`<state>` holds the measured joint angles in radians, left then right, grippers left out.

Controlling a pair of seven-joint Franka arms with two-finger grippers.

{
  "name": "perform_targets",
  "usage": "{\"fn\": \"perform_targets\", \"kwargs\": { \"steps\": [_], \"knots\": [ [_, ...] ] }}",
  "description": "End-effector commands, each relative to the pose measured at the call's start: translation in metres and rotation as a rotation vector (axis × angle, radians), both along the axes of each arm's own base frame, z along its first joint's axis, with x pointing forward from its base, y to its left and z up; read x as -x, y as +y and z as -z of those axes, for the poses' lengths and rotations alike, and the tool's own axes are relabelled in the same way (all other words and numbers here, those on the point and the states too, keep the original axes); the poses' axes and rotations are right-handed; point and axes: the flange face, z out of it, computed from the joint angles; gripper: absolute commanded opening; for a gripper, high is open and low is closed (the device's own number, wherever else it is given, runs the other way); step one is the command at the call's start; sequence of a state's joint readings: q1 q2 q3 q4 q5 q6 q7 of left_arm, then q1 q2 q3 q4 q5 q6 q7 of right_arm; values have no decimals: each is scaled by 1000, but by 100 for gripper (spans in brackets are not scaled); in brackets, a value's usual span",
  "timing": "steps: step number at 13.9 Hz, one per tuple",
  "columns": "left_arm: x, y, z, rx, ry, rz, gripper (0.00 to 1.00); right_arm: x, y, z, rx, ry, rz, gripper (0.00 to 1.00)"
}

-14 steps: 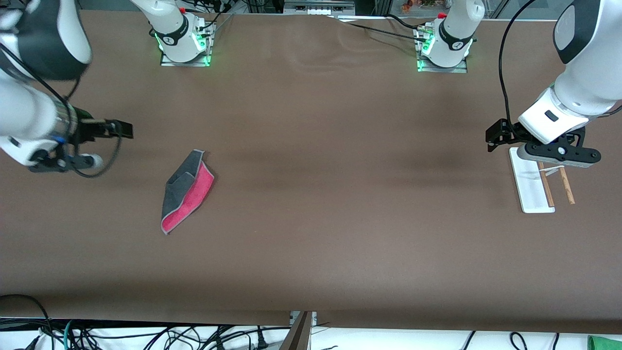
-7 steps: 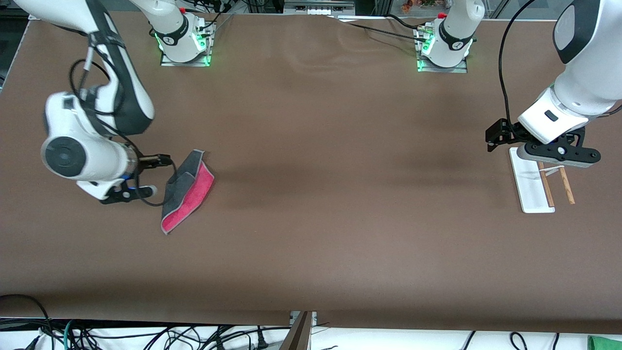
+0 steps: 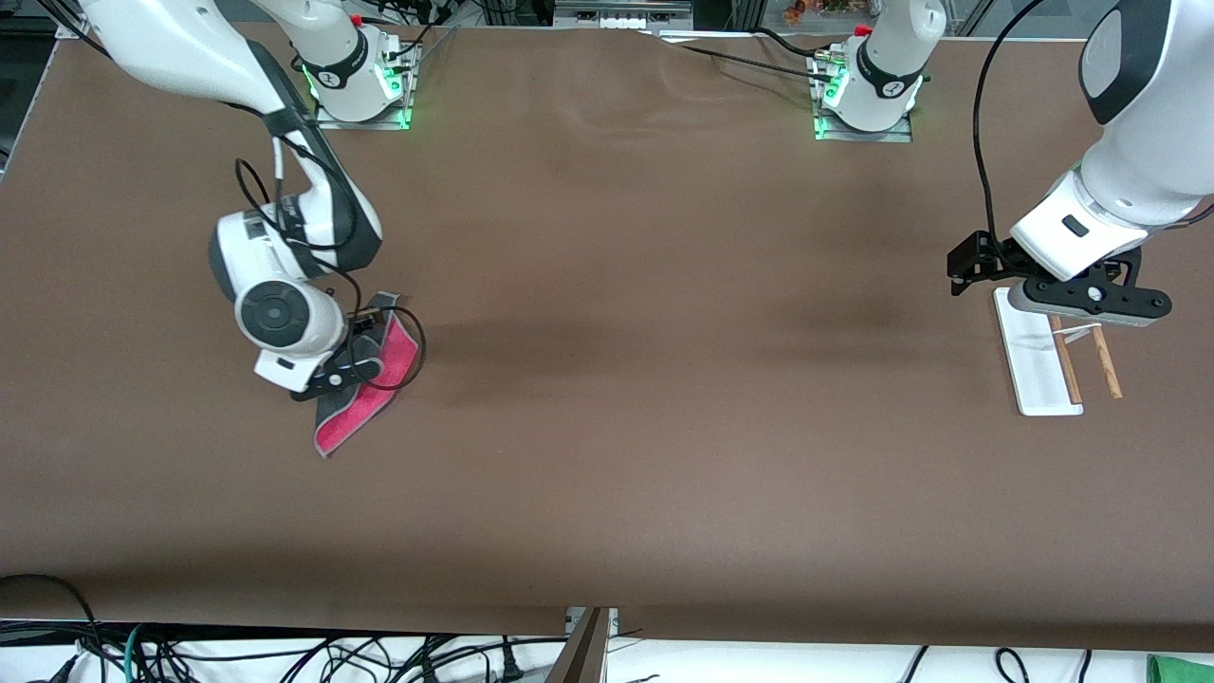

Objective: Pass towel and hang on rack
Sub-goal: 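Reach the right gripper down to the grey-pink towel, then close the right gripper on the towel edge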

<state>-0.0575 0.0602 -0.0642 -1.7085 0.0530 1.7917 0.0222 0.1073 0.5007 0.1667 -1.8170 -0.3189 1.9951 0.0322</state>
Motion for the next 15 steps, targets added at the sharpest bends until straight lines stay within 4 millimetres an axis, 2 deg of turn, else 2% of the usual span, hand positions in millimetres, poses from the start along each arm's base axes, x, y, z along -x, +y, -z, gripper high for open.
{"fn": "perform_targets", "kwargs": {
  "steps": [1, 5, 7, 8, 11, 15],
  "knots": [
    [6, 3, -4, -22, 1, -7, 100, 7, 12, 14, 20, -30, -62, 100],
    [7, -3, -5, -24, 6, 5, 100, 8, 18, 37, 46, -62, -152, 100],
    [7, -2, -5, -25, 4, 7, 100, 9, 17, 42, 55, -65, -170, 100],
    [7, -8, -6, -24, 1, 17, 100, 11, 16, 44, 63, -63, -179, 100],
    [6, -11, -8, -23, -4, 19, 100, 23, 16, 62, 51, -58, -206, 100],
    [7, -12, -7, -24, 4, 20, 100, 21, 12, 59, 76, -73, -240, 99]
  ]
}}
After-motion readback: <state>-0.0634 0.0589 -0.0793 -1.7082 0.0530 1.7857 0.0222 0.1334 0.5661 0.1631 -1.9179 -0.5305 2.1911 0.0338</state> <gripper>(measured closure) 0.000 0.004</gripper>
